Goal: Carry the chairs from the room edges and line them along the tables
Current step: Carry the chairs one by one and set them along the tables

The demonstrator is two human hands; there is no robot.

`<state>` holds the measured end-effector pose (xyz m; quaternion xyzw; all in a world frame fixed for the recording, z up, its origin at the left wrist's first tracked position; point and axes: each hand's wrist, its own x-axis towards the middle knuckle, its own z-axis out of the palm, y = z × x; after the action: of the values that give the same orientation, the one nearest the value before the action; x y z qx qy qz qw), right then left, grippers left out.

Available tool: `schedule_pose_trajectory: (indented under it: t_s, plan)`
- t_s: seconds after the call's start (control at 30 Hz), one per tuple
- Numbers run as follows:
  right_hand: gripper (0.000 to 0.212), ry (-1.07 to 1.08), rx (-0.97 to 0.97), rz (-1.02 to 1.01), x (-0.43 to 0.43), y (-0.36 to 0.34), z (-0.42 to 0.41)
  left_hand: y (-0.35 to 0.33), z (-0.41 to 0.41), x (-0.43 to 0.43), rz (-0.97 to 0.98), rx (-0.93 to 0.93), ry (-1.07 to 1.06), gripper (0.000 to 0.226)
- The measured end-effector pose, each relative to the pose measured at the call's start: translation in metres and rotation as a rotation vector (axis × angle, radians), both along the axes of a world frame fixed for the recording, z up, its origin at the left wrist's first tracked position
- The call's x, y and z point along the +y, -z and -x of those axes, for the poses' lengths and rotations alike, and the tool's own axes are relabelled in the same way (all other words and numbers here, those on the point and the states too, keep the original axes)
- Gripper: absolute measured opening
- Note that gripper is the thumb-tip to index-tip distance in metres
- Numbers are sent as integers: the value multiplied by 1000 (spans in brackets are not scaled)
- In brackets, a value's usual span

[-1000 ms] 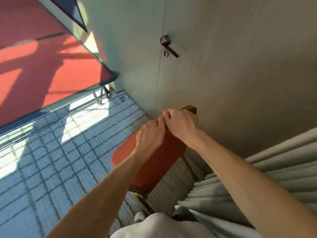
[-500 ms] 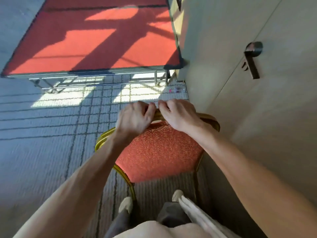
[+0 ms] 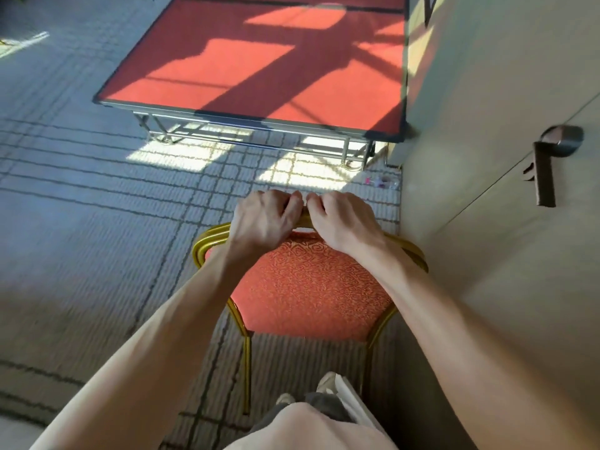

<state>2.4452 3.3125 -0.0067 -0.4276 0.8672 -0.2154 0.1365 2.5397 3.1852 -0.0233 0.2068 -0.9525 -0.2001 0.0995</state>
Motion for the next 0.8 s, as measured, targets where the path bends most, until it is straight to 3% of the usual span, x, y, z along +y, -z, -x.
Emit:
schedule_pose_trajectory:
  t_s: [0.1,0.2,0.33,0.53,0.67,0.8]
  plan:
    - [35,-23,9,8,-4,-2,12,-6,12,-10,-136,-72,138,42]
    - [37,-35,-27,4,-8,-5,21,-8,26,-22,-220,-161,145,45]
    - [41,36,-80,-37,-33,-6,47,-7,51,-37,-80,-163,105,36]
    - [34,117,-12,-161,-81,-1,89,4,93,-80,83,-36,256,31]
    - [37,46,-40,-166,-130,-8,102,-1,105,-124,55,-21,188,36]
    - [42,-135,-27,-102,-200,-17,91,-11,75,-178,-60,-29,-56,45]
